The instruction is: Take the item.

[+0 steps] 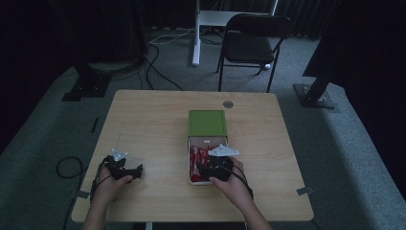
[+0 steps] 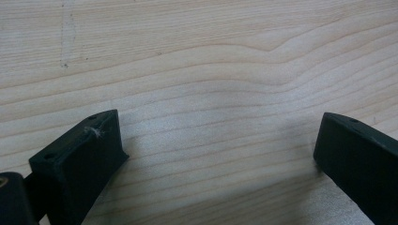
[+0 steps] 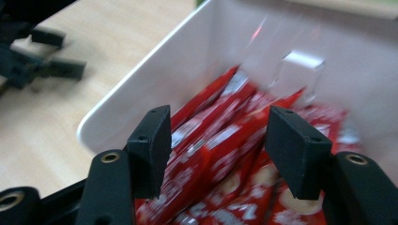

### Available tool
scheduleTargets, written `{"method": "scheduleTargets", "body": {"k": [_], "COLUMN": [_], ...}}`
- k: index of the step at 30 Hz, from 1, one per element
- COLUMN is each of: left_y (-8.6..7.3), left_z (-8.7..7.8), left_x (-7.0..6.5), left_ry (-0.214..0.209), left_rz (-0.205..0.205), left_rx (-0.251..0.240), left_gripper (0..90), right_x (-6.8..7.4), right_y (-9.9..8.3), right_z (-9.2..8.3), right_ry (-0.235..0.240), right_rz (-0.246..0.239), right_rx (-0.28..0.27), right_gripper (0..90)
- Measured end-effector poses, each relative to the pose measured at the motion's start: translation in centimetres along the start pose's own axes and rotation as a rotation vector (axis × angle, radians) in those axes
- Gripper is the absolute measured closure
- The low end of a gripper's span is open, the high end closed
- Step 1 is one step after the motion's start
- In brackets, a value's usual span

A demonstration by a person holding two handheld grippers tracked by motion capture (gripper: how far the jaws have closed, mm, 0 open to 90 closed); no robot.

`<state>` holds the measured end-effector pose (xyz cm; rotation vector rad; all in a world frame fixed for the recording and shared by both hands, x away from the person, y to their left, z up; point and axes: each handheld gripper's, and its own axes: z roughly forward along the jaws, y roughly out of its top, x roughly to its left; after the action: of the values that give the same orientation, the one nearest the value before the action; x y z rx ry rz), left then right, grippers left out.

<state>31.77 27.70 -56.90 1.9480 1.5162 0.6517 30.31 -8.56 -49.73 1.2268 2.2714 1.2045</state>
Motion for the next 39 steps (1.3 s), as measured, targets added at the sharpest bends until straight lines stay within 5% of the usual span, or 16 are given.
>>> {"method": "scheduleTargets", "body": {"k": [4, 12, 19, 25, 30, 34, 39], "left_y": [0.0, 0.0, 0.0, 0.0, 0.0, 0.0, 0.0], "left_z": [0.0, 0.0, 0.0, 0.0, 0.0, 0.0, 0.0], "left_x": [0.0, 0.0, 0.0, 0.0, 0.0, 0.0, 0.0], "left_ry": [0.000, 0.000, 0.000, 0.000, 0.000, 0.000, 0.000], "left_rz": [0.000, -0.001, 0.000, 0.000, 0.000, 0.000, 0.000], "left_rx": [-0.002, -0.001, -0.002, -0.002, -0.002, -0.002, -0.002], "left_gripper": [2.4, 2.4, 2.4, 2.4, 2.4, 2.5, 2.5], "right_x": [0.1, 0.1, 0.5, 0.8, 0.5, 0.2, 0.5], "right_y": [-0.3, 0.1, 0.1, 0.1, 0.2, 0.2, 0.7], "right_z": [0.7, 1.5, 2.2, 2.2, 1.8, 1.3, 0.4], "right_ry": [-0.032, -0.062, -0.131, -0.188, -0.168, -0.109, -0.061], "right_rz": [-0.007, 0.052, 0.037, -0.001, 0.022, 0.069, 0.059], "right_rx": [0.016, 0.073, 0.073, 0.094, 0.080, 0.035, 0.000], "right_gripper": [43.4, 49.8, 54.6, 74.2, 77.9, 78.8, 79.1]}}
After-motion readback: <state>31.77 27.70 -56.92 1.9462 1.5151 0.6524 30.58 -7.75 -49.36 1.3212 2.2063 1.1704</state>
